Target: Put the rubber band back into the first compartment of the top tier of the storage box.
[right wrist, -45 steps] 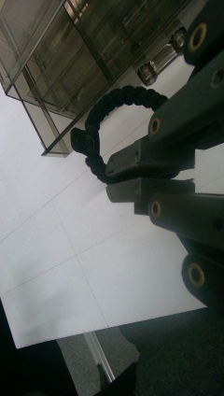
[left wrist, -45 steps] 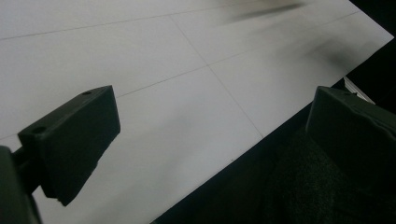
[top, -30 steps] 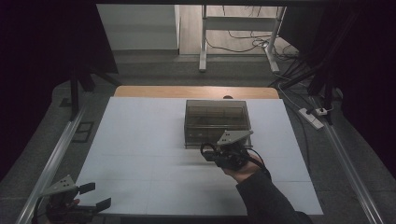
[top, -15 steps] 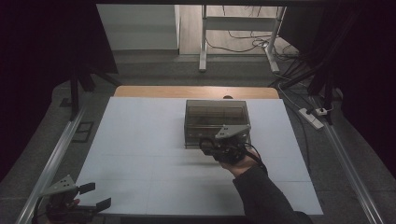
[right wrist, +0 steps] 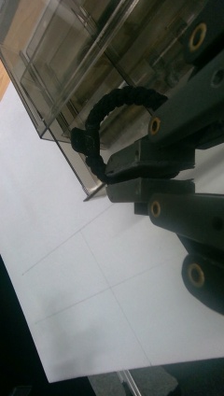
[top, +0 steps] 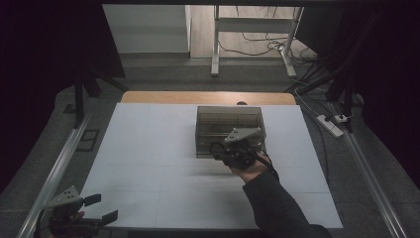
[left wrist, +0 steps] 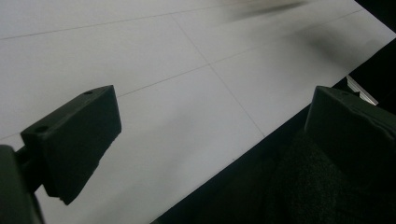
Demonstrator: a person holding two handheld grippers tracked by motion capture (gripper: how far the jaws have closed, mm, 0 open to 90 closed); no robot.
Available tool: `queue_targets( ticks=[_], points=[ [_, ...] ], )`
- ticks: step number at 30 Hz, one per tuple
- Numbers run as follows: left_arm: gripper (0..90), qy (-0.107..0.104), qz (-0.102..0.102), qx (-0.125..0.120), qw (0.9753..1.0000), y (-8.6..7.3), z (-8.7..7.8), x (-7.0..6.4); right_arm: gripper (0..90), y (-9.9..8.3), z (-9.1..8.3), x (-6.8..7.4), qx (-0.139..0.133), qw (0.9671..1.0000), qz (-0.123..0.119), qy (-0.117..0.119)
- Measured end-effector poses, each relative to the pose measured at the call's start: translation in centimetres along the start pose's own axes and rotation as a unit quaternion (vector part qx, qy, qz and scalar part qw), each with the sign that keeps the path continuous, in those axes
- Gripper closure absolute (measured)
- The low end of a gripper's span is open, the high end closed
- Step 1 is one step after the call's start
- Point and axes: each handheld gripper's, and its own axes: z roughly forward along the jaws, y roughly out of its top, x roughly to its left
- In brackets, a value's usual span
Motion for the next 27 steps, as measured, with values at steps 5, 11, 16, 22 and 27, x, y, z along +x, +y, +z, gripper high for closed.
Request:
queue_targets(
  ticks=[5,11,16,22,27],
  points=[
    [2.7,0.000,0.000,0.000,1.0000,0.0,0.0,0.0,85.5,0.2,0.4,-0.3,0.000,1.0000,0.004,-0.004],
    [2.7,0.000,0.000,0.000,1.0000,0.0,0.0,0.0,85.5,0.6,1.0,-0.5,0.001,1.0000,0.006,-0.008],
    [2.7,0.000,0.000,0.000,1.0000,0.0,0.0,0.0,85.5,0.9,1.6,-0.6,0.000,0.9999,0.007,-0.009],
    [2.7,-0.001,0.000,0.000,1.0000,0.0,0.0,0.0,85.5,1.1,2.4,-0.8,0.003,0.9999,0.005,-0.011],
    [2.7,-0.001,0.000,0.000,1.0000,0.0,0.0,0.0,85.4,1.3,3.0,-1.0,0.003,0.9999,0.006,-0.013]
  ],
)
